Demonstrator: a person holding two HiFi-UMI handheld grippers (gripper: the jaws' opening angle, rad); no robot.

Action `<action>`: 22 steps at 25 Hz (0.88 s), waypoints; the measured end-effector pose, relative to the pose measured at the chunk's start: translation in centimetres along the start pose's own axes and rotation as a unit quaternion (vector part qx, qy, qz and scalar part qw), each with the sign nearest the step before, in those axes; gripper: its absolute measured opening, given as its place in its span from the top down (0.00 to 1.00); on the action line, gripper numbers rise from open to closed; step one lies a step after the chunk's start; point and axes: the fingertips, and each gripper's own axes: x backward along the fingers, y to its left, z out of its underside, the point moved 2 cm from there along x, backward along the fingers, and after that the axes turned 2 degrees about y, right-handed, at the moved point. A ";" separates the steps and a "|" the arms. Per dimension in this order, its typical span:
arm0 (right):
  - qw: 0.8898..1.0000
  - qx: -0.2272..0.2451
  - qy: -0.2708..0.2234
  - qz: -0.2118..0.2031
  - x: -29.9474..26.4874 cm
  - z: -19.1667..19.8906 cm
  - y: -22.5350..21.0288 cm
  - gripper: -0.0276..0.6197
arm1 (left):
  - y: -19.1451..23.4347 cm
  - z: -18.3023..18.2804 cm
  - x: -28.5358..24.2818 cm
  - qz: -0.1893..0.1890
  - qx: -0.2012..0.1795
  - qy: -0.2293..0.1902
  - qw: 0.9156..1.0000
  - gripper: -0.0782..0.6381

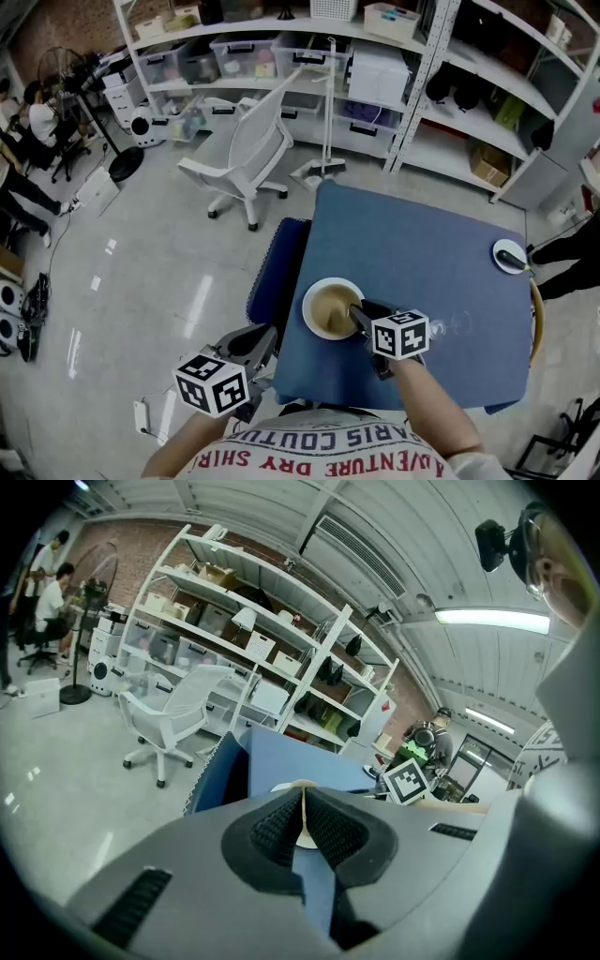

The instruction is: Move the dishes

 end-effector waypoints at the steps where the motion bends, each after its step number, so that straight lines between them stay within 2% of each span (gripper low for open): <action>1: 1.000 -0.006 0.001 0.003 -0.1 0.0 0.0 0.82 | 0.2 0.1 0.0 0.000 0.001 0.001 1.000 0.85; 4: 1.000 -0.012 0.005 0.012 -0.4 -0.1 0.0 0.89 | 0.5 0.2 -0.2 0.000 0.004 0.001 1.000 0.85; 8: 1.000 -0.017 -0.002 0.010 -0.2 -0.8 0.1 0.90 | 0.6 0.1 -0.5 0.001 0.006 0.001 1.000 0.85; 13: 0.999 0.003 -0.025 0.025 0.9 -2.9 0.0 0.91 | 1.0 0.0 -0.6 0.002 0.008 0.003 1.000 0.85; 18: 0.995 -0.027 -0.070 0.067 2.7 -5.5 -3.1 0.91 | 1.0 0.0 -1.2 0.004 0.007 0.005 1.000 0.85; 22: 0.986 -0.057 -0.104 0.118 4.4 -7.1 -6.9 0.91 | 1.1 -0.2 -1.6 0.002 0.007 0.006 1.000 0.85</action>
